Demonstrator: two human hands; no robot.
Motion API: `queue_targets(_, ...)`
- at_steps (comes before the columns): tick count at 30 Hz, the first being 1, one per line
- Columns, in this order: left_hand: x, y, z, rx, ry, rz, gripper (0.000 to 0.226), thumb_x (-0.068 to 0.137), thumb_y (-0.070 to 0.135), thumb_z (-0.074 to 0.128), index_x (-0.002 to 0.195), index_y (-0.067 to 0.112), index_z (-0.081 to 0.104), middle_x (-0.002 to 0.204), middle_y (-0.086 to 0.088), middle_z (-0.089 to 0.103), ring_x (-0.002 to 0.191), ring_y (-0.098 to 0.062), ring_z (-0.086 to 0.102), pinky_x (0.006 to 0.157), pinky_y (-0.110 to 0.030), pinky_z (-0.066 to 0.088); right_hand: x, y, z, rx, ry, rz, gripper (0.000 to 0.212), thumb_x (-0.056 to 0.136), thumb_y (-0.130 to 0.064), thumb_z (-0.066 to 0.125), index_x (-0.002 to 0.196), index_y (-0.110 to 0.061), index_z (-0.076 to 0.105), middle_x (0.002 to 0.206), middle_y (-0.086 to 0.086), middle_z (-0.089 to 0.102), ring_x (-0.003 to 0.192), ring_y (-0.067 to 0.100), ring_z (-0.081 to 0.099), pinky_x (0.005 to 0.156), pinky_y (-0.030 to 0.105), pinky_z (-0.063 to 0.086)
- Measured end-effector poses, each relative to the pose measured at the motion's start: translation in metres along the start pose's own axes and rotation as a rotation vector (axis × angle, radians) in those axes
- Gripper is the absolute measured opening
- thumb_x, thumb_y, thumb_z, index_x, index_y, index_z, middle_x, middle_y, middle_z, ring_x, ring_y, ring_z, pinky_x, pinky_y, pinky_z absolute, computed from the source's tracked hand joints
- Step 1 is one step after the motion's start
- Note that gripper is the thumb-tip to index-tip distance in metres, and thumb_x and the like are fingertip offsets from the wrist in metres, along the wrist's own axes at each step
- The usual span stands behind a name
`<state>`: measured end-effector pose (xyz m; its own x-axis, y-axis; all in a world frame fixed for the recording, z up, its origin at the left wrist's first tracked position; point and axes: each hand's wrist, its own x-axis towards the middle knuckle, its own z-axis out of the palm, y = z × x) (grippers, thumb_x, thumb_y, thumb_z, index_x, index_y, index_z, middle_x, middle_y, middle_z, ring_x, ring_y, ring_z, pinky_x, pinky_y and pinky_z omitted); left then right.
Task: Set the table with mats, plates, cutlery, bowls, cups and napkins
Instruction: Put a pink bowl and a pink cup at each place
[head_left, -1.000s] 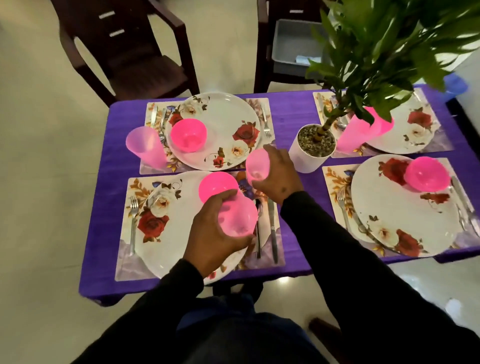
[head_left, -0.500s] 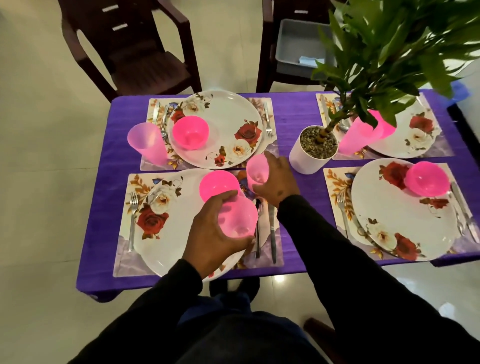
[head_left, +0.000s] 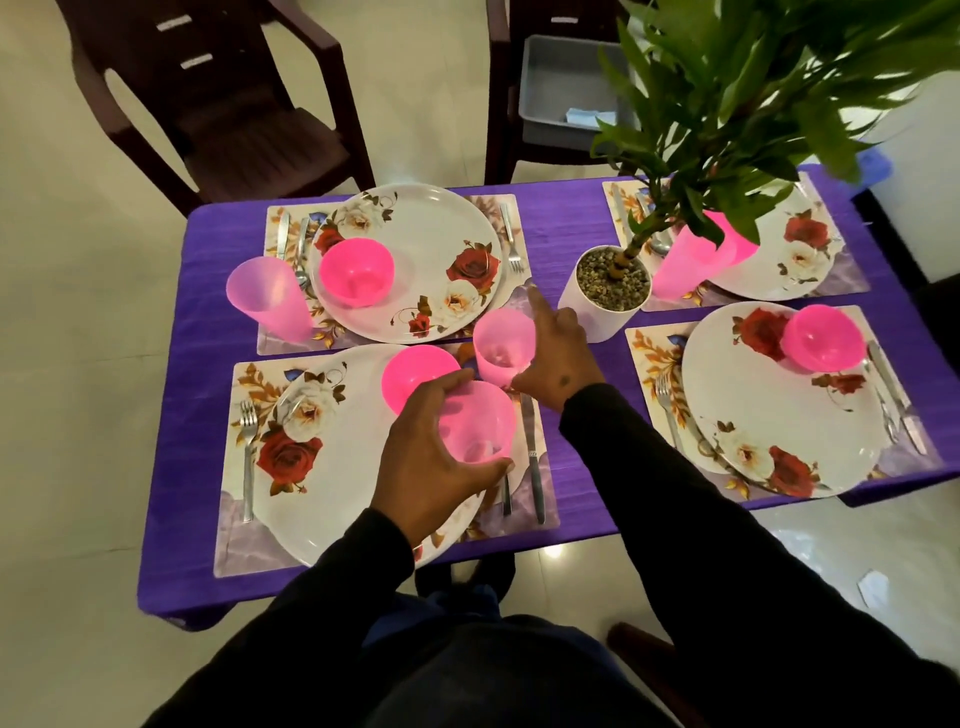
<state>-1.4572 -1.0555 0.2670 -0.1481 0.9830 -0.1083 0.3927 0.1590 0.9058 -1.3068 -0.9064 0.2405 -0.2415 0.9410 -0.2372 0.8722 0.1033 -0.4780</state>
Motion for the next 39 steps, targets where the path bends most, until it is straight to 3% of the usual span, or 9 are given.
queue_targets(7, 0.006, 0.004, 0.020, 0.015, -0.036, 0.096, 0.090, 0.058, 0.028, 0.097, 0.136, 0.028, 0.052, 0.126, 0.013, 0.056, 0.113, -0.005, 0.056, 0.085, -0.007, 0.044, -0.034, -0.001, -0.035, 0.001, 0.171, 0.041, 0.065, 0.081, -0.019, 0.061, 0.143, -0.017, 0.041, 0.133, 0.013, 0.045, 0.121, 0.031, 0.046, 0.094, 0.040, 0.047)
queue_targets(11, 0.011, 0.008, 0.037, 0.000, -0.099, 0.143, 0.092, 0.058, 0.034, 0.097, 0.137, 0.031, 0.051, 0.128, 0.019, 0.057, 0.115, -0.004, 0.055, 0.093, -0.023, 0.048, -0.053, 0.006, -0.056, 0.137, 0.223, 0.113, 0.035, 0.082, -0.019, 0.061, 0.117, -0.016, 0.064, 0.097, 0.001, 0.068, 0.087, 0.018, 0.062, 0.080, 0.032, 0.051)
queue_targets(15, 0.014, 0.021, 0.053, -0.080, -0.149, 0.109, 0.097, 0.058, 0.028, 0.098, 0.139, 0.036, 0.044, 0.124, 0.026, 0.059, 0.113, 0.002, 0.058, 0.088, -0.016, 0.049, -0.072, 0.020, -0.067, 0.198, 0.172, 0.086, 0.018, 0.083, -0.026, 0.067, 0.100, -0.020, 0.069, 0.079, -0.011, 0.062, 0.072, 0.005, 0.057, 0.075, 0.027, 0.050)
queue_targets(19, 0.019, 0.041, 0.076, -0.104, -0.145, 0.123, 0.098, 0.059, 0.024, 0.097, 0.142, 0.030, 0.044, 0.122, 0.027, 0.059, 0.110, 0.011, 0.056, 0.082, -0.004, 0.045, -0.087, 0.034, -0.083, 0.236, 0.006, 0.027, 0.029, 0.085, -0.042, 0.068, 0.104, -0.020, 0.070, 0.090, -0.009, 0.068, 0.079, 0.002, 0.059, 0.071, 0.017, 0.045)
queue_targets(24, 0.037, 0.074, 0.127, -0.100, -0.053, 0.136, 0.104, 0.053, 0.039, 0.095, 0.143, 0.032, 0.044, 0.129, 0.017, 0.062, 0.120, -0.005, 0.058, 0.098, -0.040, 0.053, -0.085, 0.075, -0.118, 0.230, 0.000, -0.076, 0.046, 0.079, -0.054, 0.073, 0.111, -0.020, 0.070, 0.101, -0.005, 0.071, 0.088, 0.010, 0.063, 0.082, 0.027, 0.050)
queue_targets(28, 0.056, 0.106, 0.180, -0.122, 0.028, 0.119, 0.100, 0.047, 0.047, 0.087, 0.139, 0.038, 0.048, 0.120, 0.016, 0.067, 0.112, -0.006, 0.063, 0.093, -0.033, 0.055, -0.078, 0.117, -0.157, 0.221, -0.017, -0.162, 0.053, 0.073, -0.059, 0.074, 0.111, -0.024, 0.069, 0.100, -0.005, 0.069, 0.085, 0.011, 0.061, 0.081, 0.034, 0.052)
queue_targets(33, 0.079, 0.140, 0.255, -0.097, 0.114, 0.109, 0.098, 0.051, 0.048, 0.086, 0.140, 0.030, 0.049, 0.130, 0.010, 0.063, 0.120, -0.015, 0.060, 0.097, -0.048, 0.053, -0.058, 0.191, -0.196, 0.225, -0.023, -0.207, 0.068, 0.068, -0.070, 0.070, 0.125, -0.033, 0.063, 0.102, -0.009, 0.065, 0.084, 0.005, 0.059, 0.080, 0.031, 0.052)
queue_targets(36, 0.081, 0.154, 0.286, -0.086, 0.130, 0.107, 0.096, 0.052, 0.049, 0.087, 0.139, 0.033, 0.047, 0.130, 0.016, 0.060, 0.120, -0.013, 0.060, 0.096, -0.045, 0.054, -0.048, 0.226, -0.208, 0.218, -0.010, -0.197, 0.075, 0.066, -0.073, 0.068, 0.128, -0.029, 0.062, 0.098, -0.012, 0.064, 0.081, 0.005, 0.059, 0.078, 0.032, 0.054)
queue_targets(39, 0.080, 0.159, 0.304, -0.077, 0.123, 0.085, 0.094, 0.055, 0.052, 0.089, 0.138, 0.031, 0.050, 0.130, 0.011, 0.063, 0.115, -0.010, 0.063, 0.090, -0.033, 0.056, -0.045, 0.247, -0.219, 0.258, 0.027, -0.196, 0.078, 0.067, -0.072, 0.069, 0.128, -0.025, 0.062, 0.099, -0.011, 0.065, 0.082, 0.006, 0.061, 0.079, 0.034, 0.055)
